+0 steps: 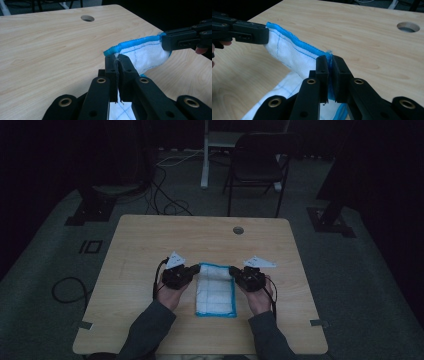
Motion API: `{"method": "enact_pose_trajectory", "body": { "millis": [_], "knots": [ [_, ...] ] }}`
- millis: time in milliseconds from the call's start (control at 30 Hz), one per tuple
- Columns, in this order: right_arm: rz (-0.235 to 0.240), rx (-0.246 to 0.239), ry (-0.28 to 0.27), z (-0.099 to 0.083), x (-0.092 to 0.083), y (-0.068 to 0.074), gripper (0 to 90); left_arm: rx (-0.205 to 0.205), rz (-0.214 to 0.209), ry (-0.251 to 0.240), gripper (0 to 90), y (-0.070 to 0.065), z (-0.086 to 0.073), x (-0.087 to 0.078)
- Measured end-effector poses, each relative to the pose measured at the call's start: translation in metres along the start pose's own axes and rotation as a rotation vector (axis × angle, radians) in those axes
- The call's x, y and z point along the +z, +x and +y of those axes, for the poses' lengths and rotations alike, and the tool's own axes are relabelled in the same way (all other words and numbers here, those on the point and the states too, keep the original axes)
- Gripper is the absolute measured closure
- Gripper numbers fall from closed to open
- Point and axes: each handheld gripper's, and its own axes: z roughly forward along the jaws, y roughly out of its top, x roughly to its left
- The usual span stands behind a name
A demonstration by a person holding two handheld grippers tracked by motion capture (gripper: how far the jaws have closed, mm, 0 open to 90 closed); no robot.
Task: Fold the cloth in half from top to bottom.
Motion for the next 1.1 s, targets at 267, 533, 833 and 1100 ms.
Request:
{"method": "enact_pose_trajectory", "body": {
  "millis": [267,533,833,1100],
  "knots": [
    [0.005,0.005,0.004,-0.012,-0.003,0.004,85.1,-0.012,-0.013,0.002,87.7,-0.005,-0.012,-0.005],
    [0.010,0.005,0.006,-0.018,-0.006,0.006,85.1,-0.016,-0.020,-0.001,87.6,-0.009,-0.019,-0.008],
    [0.024,0.021,0.015,-0.032,-0.007,0.011,85.1,-0.026,-0.030,0.007,87.6,-0.012,-0.029,-0.011],
    [0.032,0.025,0.016,-0.041,-0.008,0.014,85.1,-0.040,-0.035,0.013,87.7,-0.013,-0.038,-0.013]
  ]
}}
